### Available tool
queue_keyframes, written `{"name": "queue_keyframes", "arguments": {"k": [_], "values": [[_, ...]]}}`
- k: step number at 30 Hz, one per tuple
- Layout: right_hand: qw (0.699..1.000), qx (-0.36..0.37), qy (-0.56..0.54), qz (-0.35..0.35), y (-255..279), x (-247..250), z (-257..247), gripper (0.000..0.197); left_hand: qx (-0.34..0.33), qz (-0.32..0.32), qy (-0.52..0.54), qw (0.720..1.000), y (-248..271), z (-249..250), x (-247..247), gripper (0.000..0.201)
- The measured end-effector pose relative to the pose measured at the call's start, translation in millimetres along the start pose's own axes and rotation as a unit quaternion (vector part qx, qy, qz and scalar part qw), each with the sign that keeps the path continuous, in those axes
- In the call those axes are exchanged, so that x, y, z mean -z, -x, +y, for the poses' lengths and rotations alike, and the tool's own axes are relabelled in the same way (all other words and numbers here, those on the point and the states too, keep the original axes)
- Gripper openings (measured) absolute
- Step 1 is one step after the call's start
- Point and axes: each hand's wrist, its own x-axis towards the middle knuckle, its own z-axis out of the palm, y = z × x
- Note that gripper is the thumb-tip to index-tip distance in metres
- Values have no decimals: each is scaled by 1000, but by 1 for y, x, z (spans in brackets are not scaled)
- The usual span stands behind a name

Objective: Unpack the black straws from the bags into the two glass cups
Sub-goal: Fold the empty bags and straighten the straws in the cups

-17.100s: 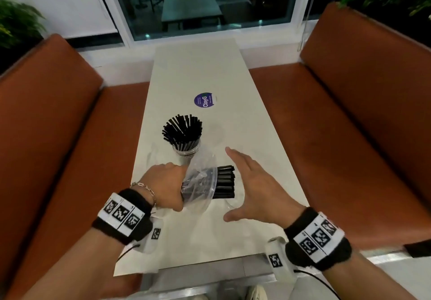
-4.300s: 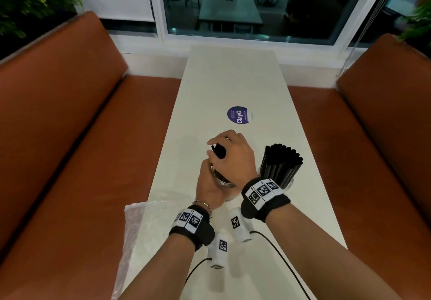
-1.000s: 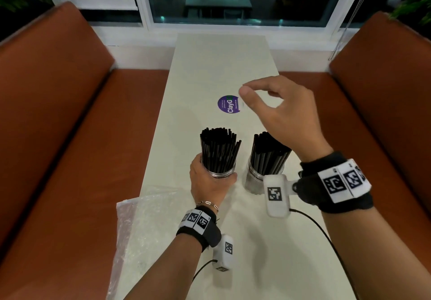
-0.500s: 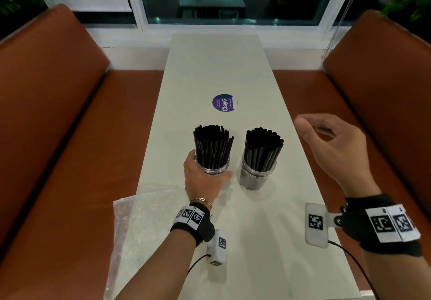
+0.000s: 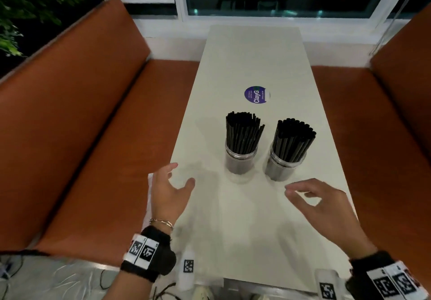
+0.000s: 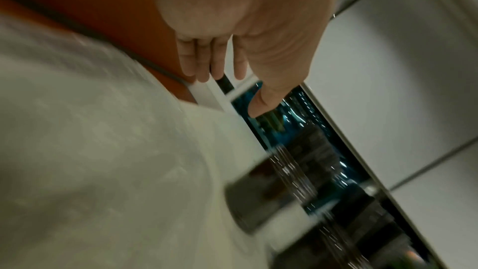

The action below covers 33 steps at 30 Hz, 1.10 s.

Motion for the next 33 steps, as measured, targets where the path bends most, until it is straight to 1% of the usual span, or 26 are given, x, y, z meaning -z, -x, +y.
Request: {"name": "queue_keyframes", "arguments": {"k": [2,5,8,10,11,13,15,16,17,18,20,22,23,25,27,29,30,31,32,33], "values": [[998,0,-4,-61,3,-25,3,10,43,4,-67,997,3,-24,30,60],[988,-31,-24,-147,3,-64,9,14,135,-11,-144,980,10,-66,60,76],[974,-66,-30,-216,3,-103,8,19,205,-45,-140,968,18,-99,69,86],[963,-91,-31,-253,4,-127,1,33,223,-60,-109,967,22,-114,68,86],[957,-105,-34,-267,3,-137,-2,41,222,-63,-95,968,23,-119,66,79],[948,-140,-43,-282,0,-158,-9,56,214,-62,-62,973,22,-129,62,58],[938,-189,-85,-280,-5,-174,-16,65,226,-66,-8,972,22,-132,58,40],[929,-216,-121,-274,-7,-178,-18,65,230,-69,9,971,23,-128,56,32],[917,-243,-165,-269,-9,-182,-24,60,233,-75,26,969,22,-127,58,24],[903,-266,-203,-271,-9,-190,-35,51,238,-81,46,967,23,-129,67,16],[871,-292,-271,-287,-12,-186,-36,36,229,-106,82,964,26,-126,71,7],[848,-288,-320,-309,-14,-179,-37,24,219,-136,135,957,30,-122,79,5],[843,-280,-332,-318,-14,-176,-37,19,214,-158,162,950,30,-121,85,6],[840,-252,-341,-339,-14,-169,-39,24,207,-194,231,931,30,-127,95,21],[847,-212,-342,-346,-15,-160,-41,30,207,-224,287,908,28,-128,101,31],[864,-171,-326,-345,-15,-151,-42,25,206,-230,298,903,29,-126,106,26],[873,-154,-309,-344,-15,-148,-41,25,216,-219,302,902,29,-124,108,22],[881,-140,-292,-345,-15,-145,-41,29,226,-211,307,900,29,-122,108,18],[889,-125,-275,-345,-15,-142,-43,39,237,-203,308,899,28,-125,109,15],[897,-107,-258,-344,-15,-140,-44,50,246,-203,316,894,28,-123,109,16]]}}
